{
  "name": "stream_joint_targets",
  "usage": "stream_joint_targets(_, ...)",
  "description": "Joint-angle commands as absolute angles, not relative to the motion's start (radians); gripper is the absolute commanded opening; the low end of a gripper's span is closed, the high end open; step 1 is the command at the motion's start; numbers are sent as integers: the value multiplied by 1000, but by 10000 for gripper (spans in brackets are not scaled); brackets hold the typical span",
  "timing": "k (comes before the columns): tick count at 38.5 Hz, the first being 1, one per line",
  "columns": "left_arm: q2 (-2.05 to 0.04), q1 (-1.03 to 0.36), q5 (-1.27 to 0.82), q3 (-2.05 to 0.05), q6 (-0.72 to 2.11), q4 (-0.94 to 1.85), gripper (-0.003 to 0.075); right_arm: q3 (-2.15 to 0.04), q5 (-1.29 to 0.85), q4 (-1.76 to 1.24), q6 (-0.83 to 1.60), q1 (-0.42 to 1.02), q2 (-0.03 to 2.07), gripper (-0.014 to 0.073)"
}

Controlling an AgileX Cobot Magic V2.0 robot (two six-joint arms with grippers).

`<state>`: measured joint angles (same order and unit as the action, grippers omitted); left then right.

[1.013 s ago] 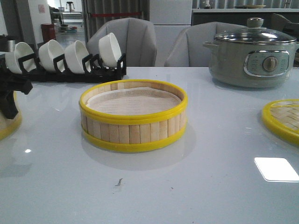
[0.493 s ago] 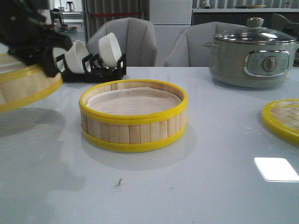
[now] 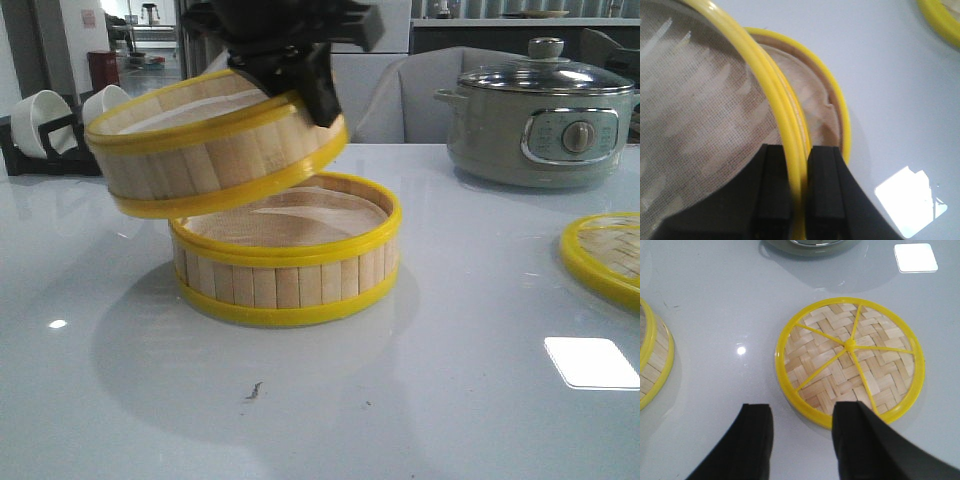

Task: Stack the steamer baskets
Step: 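Carry the basket over the centre basket and lower it on top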

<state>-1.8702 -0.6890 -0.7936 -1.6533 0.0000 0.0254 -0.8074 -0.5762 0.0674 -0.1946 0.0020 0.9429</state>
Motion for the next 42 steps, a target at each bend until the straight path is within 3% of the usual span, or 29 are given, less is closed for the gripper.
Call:
stream_joint_targets(1, -1842, -735, -709, -1691, 0, 10, 94, -844, -506, 70, -191, 2, 936, 391)
stream_joint_targets(42, -1963, -780, -595, -1700, 0, 22, 94, -844, -504, 70, -191, 2, 936, 391)
